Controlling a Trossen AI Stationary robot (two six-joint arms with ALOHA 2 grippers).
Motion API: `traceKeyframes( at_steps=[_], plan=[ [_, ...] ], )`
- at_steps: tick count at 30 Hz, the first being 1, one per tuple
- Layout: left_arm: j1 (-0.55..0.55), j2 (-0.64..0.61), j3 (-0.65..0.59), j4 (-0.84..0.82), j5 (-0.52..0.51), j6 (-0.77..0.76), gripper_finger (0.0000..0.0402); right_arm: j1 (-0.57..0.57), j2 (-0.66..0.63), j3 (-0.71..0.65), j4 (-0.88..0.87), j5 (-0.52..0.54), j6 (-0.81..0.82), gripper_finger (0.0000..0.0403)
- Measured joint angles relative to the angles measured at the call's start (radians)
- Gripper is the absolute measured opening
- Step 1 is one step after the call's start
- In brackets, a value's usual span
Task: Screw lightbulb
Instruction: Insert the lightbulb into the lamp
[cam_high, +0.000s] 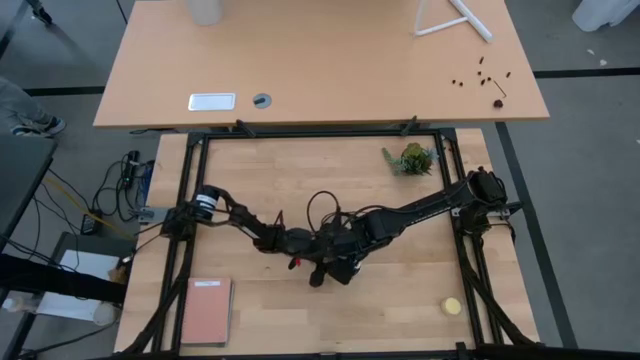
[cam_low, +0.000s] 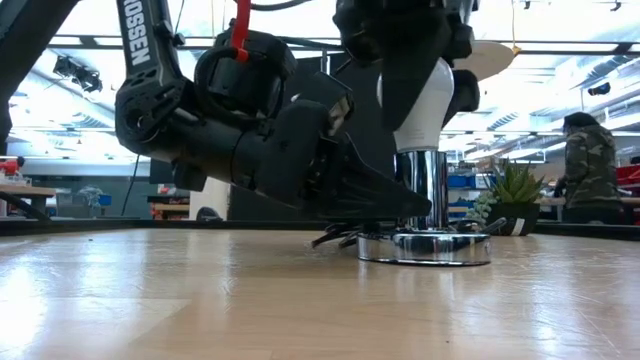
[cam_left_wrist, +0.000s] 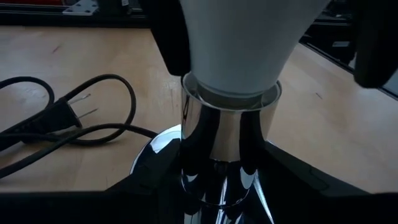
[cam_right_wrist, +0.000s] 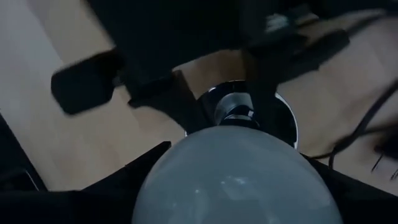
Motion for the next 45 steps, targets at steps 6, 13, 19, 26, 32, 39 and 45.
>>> traceKeyframes(
  at_steps=[6,13,19,26,32,39,45],
  plan=[
    [-0.013,0.000,0.000,0.000,-0.058,-0.008,0.0190,0.009,0.000,0.000,-0.013,0.039,0.179,0.0267],
    [-0.012,0.000,0.000,0.000,-0.109,-0.026,0.0190,0.015,0.000,0.000,-0.038,0.083,0.429,0.0268],
    [-0.012,0.000,0.000,0.000,-0.127,-0.029,0.0190,0.014,0.000,-0.001,-0.041,0.106,0.583,0.0268],
    [-0.012,0.000,0.000,0.006,-0.134,-0.024,0.0190,0.014,0.001,-0.001,-0.042,0.122,0.721,0.0268],
    [-0.011,0.000,-0.001,0.008,-0.150,-0.023,0.0190,0.016,0.001,-0.002,-0.041,0.147,0.846,0.0268],
    [-0.010,0.000,-0.001,0.009,-0.154,0.005,0.0190,0.030,0.002,-0.002,-0.041,0.191,0.904,0.0268],
    [-0.009,0.000,-0.002,0.012,-0.158,0.046,0.0190,0.030,0.002,-0.003,-0.035,0.191,0.815,0.0268]
  ],
)
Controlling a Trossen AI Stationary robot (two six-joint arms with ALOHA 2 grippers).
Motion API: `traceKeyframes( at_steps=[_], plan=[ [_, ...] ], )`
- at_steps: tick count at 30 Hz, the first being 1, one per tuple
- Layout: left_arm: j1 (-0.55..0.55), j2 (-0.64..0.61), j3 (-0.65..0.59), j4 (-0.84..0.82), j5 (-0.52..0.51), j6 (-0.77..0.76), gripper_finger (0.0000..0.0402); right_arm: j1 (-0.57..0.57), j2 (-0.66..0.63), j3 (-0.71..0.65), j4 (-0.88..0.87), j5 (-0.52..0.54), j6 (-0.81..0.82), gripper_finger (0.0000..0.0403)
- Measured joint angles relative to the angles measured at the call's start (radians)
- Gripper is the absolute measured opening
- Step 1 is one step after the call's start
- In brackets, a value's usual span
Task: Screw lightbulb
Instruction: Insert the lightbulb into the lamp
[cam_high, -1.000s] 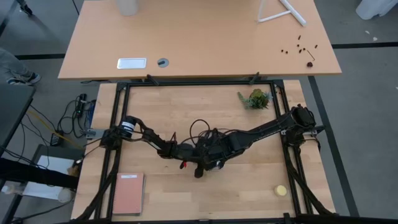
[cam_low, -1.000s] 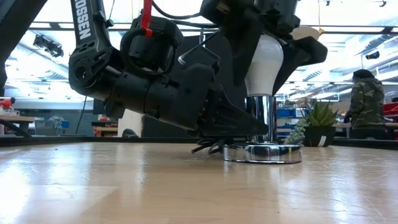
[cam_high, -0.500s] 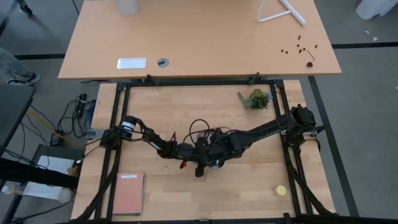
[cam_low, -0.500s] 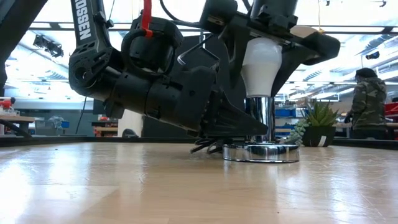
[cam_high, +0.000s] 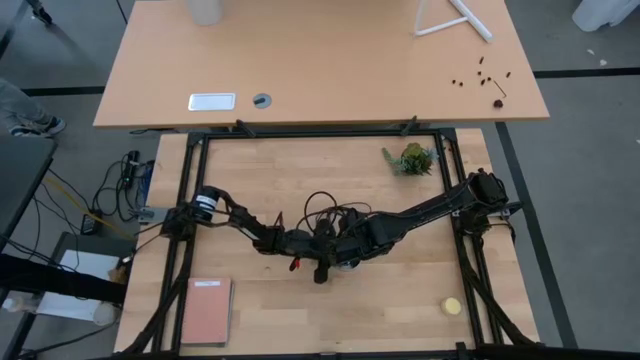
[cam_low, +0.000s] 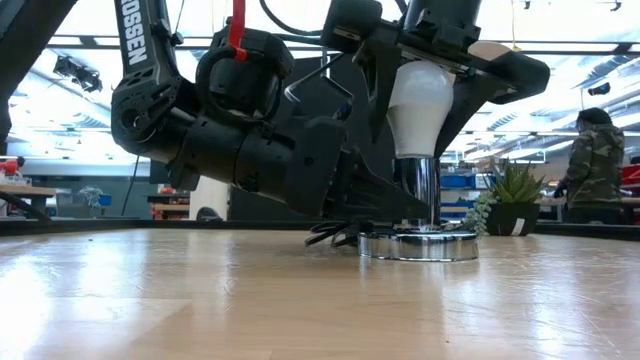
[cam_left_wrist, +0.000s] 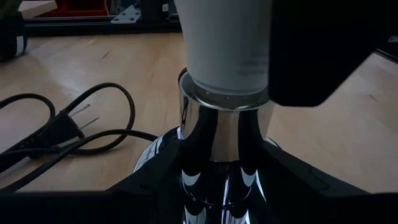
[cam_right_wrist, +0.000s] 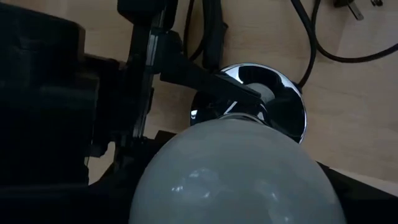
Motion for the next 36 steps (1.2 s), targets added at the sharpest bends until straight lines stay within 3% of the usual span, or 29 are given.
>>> traceKeyframes(
  at_steps=[7,18,36],
  plan=[
    [0.000,0.000,-0.001,0.004,0.001,0.003,0.0190,-0.012,0.000,0.000,0.012,-0.004,-0.003,0.0279],
    [0.006,-0.003,0.001,0.014,0.005,0.006,0.0190,-0.018,-0.038,-0.004,0.038,0.005,-0.053,0.0358],
    [0.028,-0.004,0.004,-0.045,-0.025,0.005,0.0190,-0.018,-0.112,0.000,0.008,0.012,-0.151,0.0360]
  ],
)
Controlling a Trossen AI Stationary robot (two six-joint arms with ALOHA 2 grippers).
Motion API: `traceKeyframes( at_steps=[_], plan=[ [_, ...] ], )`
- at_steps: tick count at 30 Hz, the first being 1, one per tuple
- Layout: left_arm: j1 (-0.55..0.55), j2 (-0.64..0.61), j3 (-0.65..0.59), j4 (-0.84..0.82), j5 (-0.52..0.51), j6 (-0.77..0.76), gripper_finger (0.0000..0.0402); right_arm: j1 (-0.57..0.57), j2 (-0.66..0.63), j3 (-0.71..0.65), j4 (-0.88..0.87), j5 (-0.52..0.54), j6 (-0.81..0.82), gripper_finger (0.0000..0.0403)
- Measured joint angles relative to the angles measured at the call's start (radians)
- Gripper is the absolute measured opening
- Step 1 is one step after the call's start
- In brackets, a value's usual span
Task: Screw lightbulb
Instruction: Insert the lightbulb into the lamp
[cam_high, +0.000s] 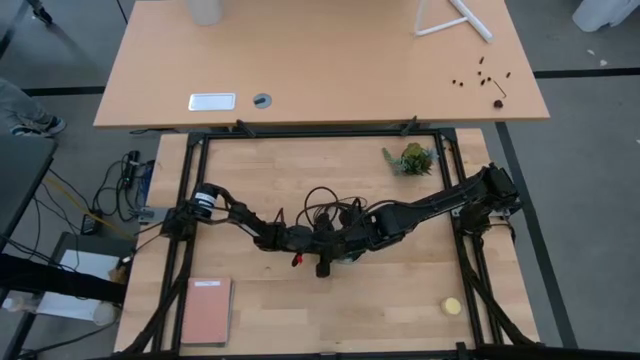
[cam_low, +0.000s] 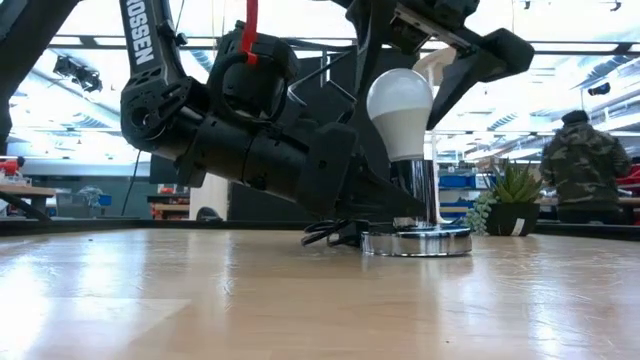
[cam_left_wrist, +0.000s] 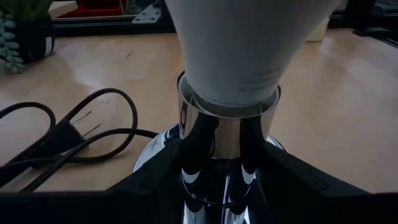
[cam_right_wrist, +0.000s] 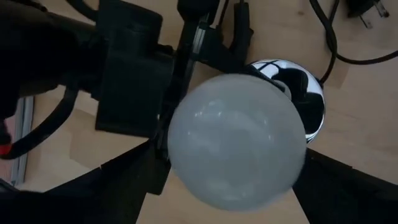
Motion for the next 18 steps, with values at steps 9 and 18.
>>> traceKeyframes(
  at_steps=[9,18],
  plan=[
    [0.001,0.000,0.000,-0.013,-0.004,-0.002,0.0190,0.001,-0.027,0.002,-0.039,0.014,-0.071,0.0359],
    [0.000,0.001,-0.001,-0.015,-0.003,-0.001,0.0190,0.000,-0.088,0.003,-0.089,0.042,-0.124,0.0359]
  ],
)
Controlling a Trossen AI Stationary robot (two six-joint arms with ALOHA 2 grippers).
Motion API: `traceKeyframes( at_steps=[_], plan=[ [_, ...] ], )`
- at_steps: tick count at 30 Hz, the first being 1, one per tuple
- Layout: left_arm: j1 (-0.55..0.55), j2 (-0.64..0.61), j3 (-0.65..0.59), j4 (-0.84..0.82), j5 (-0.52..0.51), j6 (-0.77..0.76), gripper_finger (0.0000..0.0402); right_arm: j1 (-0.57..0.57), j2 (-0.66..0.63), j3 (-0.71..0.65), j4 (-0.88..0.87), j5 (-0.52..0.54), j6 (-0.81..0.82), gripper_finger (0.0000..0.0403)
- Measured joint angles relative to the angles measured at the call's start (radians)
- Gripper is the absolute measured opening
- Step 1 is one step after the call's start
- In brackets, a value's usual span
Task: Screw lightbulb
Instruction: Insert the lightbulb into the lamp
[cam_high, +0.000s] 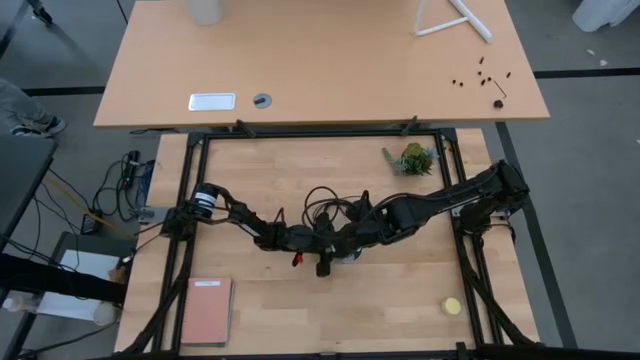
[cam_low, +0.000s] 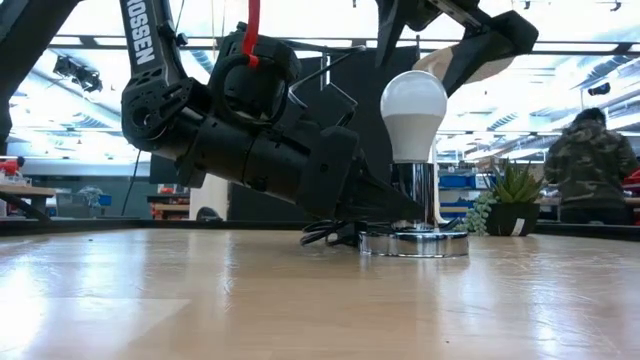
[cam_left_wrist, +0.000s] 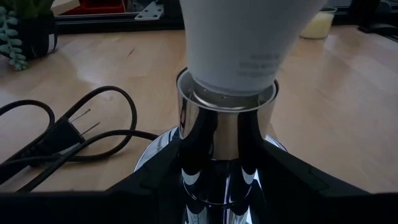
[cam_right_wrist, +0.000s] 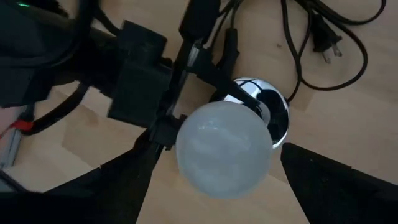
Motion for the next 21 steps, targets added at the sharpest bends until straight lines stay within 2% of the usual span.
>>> traceKeyframes(
  at_steps=[10,17,21],
  plan=[
    [0.000,0.001,-0.001,0.000,0.001,0.000,0.0190,-0.011,-0.019,-0.001,-0.024,0.017,-0.129,0.0359],
    [-0.001,0.001,-0.002,0.000,0.003,0.001,0.0190,-0.015,-0.090,-0.001,-0.022,0.103,-0.291,0.0359],
    [-0.001,0.001,-0.002,-0.002,0.004,0.001,0.0190,-0.018,-0.118,-0.001,-0.026,0.110,-0.375,0.0359]
  ],
)
